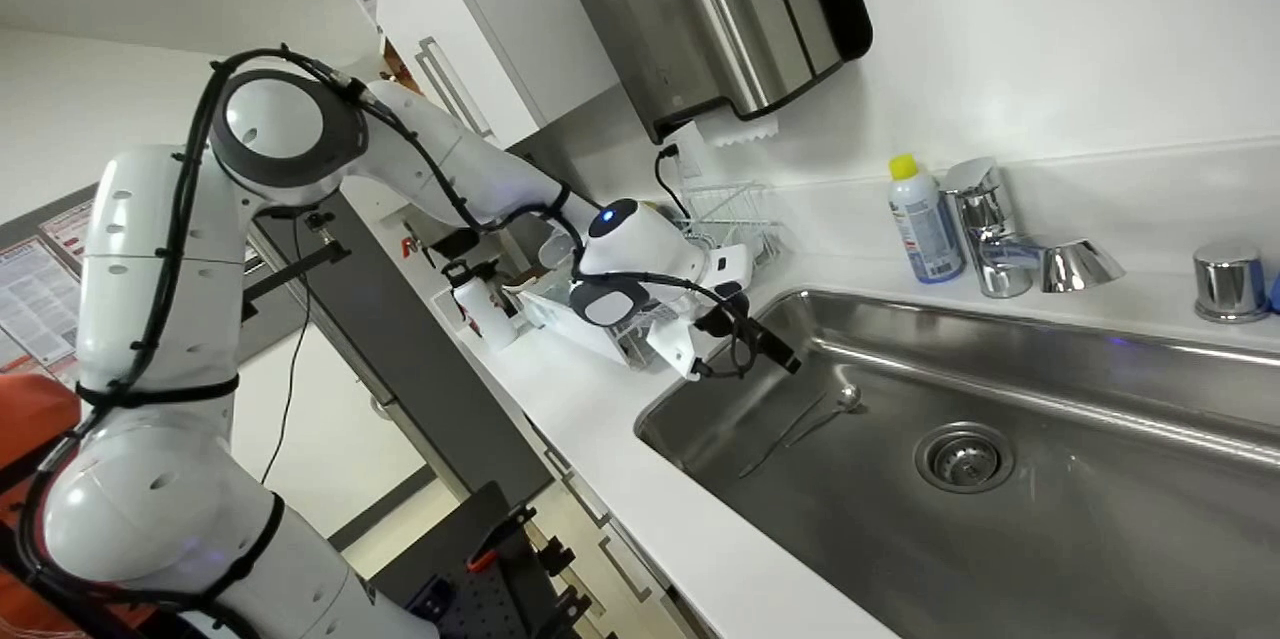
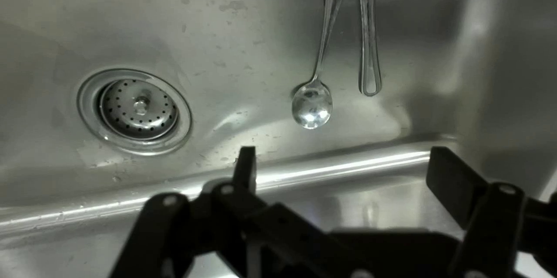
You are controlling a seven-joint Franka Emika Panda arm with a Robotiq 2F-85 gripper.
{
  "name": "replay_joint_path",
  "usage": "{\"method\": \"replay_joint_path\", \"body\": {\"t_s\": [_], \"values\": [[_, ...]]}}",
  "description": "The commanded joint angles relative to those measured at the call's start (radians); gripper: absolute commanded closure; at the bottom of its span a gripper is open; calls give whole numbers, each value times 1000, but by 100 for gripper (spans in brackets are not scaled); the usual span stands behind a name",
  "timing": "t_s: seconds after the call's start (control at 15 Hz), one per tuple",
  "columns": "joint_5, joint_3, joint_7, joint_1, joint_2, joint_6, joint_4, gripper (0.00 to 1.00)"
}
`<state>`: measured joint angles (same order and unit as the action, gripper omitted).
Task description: Open and close the faucet and then put the spoon in the sink on the dish rack
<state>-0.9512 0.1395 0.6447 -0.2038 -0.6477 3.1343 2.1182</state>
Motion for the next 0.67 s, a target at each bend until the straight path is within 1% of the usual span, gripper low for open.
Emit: {"method": "replay_joint_path", "body": {"t_s": [0.0,0.07,0.13,0.2,0.27,0.33,0.47,0.6], "values": [[1,0,0,1,0,0,-1,0],[1,0,0,2,0,0,-2,0],[10,23,-22,-22,-18,-3,-11,0],[196,3,-189,9,-21,11,16,0],[96,114,-129,-109,-52,-46,-12,0],[140,146,-197,-138,-68,-61,-17,0],[175,240,-268,-227,-109,-120,-38,0],[212,307,-338,-298,-145,-195,-68,0]]}}
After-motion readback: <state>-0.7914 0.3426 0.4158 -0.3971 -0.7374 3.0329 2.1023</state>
